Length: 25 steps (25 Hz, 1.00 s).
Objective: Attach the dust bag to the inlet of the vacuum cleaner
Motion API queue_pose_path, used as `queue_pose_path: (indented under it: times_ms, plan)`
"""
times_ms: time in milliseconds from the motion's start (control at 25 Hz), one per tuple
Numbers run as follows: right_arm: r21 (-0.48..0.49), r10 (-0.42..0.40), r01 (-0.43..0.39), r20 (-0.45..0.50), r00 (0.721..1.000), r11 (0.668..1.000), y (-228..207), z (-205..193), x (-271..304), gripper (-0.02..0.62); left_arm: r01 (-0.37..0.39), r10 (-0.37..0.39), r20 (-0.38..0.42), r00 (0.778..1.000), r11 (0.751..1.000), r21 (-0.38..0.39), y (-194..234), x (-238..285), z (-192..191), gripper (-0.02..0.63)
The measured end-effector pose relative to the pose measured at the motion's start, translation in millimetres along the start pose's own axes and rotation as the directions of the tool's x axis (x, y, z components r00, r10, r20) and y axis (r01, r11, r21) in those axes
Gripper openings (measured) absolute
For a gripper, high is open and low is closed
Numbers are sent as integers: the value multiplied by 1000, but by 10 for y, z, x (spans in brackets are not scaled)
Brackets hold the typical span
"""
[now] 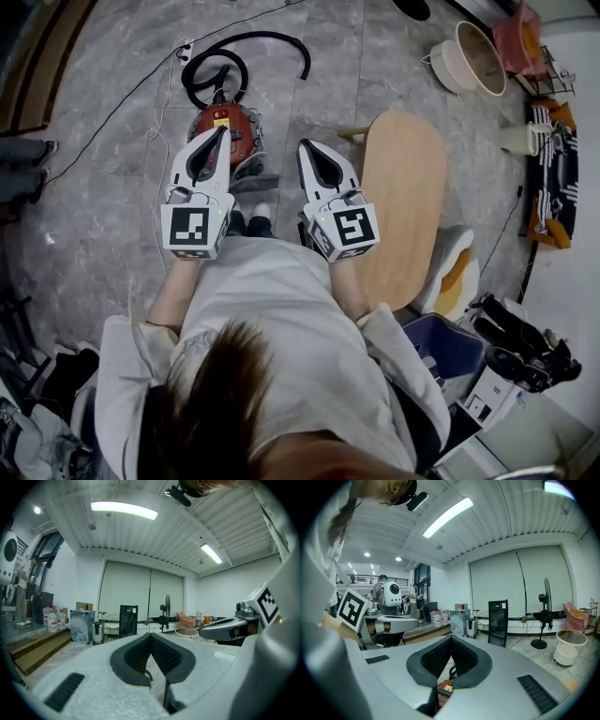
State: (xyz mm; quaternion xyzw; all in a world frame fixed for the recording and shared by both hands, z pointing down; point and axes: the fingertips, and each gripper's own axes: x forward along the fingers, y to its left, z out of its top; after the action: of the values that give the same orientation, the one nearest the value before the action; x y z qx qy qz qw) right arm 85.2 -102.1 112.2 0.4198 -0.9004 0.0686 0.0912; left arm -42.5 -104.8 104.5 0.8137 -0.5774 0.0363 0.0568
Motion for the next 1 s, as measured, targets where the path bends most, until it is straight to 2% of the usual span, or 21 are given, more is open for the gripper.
queue_pose_path:
  times_ms: [160, 480, 1000]
  plan:
    - [22, -16, 16, 16, 1000, 1000, 30, 69, -72, 2, 7, -7, 21, 1000, 1000, 2, -19, -45, 107, 15]
    - [-7, -1, 1, 8, 1000, 1000, 75, 123, -116, 2, -7, 7, 56, 998, 1000, 1, 57, -151, 192, 16]
    - [1, -22, 22, -15, 1000, 1000, 113, -8, -175, 2, 41, -40, 31, 999, 999, -12, -80, -221, -5, 17]
